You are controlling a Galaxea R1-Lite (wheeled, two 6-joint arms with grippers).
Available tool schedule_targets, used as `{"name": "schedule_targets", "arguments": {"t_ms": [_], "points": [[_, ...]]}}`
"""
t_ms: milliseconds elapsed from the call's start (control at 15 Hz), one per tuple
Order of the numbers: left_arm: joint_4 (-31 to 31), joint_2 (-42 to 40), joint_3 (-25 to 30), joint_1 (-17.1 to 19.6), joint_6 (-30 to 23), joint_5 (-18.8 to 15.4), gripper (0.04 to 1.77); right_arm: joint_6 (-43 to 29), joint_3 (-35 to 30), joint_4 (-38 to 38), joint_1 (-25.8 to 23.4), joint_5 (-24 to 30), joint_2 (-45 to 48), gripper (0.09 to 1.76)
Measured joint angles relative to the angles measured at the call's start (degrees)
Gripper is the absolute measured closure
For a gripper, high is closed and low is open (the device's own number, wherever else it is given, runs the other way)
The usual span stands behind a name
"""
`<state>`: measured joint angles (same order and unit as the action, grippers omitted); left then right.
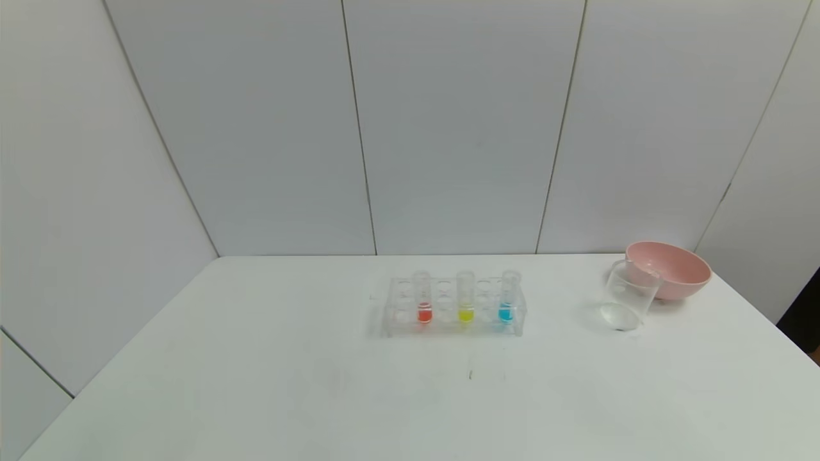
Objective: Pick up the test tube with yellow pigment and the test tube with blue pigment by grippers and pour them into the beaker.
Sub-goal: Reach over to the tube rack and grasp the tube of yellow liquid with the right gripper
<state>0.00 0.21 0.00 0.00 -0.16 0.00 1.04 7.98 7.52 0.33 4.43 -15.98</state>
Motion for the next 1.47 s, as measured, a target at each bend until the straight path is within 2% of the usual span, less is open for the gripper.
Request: {"name": "schedule_targets", "arguments": {"t_ms": [333, 533, 667, 800, 1133, 1333, 1467], "points": [[0.0, 0.0, 0.0, 0.0, 0.0, 0.0, 0.05, -1.4, 0.9, 17.7, 0.7, 0.2, -21.2, 0.14], [0.0, 0.0, 0.0, 0.0, 0.0, 0.0, 0.05, -1.8, 2.3, 31.6, 1.2, -0.4, -36.4, 0.14], [0.0, 0.0, 0.0, 0.0, 0.0, 0.0, 0.05, -2.0, 4.4, 36.4, 4.2, -5.1, -44.3, 0.14], [0.0, 0.0, 0.0, 0.0, 0.0, 0.0, 0.05, -3.0, 7.0, 38.0, 10.9, -13.4, -50.5, 0.14], [0.0, 0.0, 0.0, 0.0, 0.0, 0.0, 0.05, -6.9, 14.5, 38.8, 31.5, -31.6, -63.0, 0.14], [0.0, 0.0, 0.0, 0.0, 0.0, 0.0, 0.05, -12.5, 19.8, 38.8, 43.0, -40.8, -70.7, 0.14], [0.0, 0.0, 0.0, 0.0, 0.0, 0.0, 0.05, -14.8, 24.3, 38.9, 48.3, -45.0, -76.1, 0.14]]}}
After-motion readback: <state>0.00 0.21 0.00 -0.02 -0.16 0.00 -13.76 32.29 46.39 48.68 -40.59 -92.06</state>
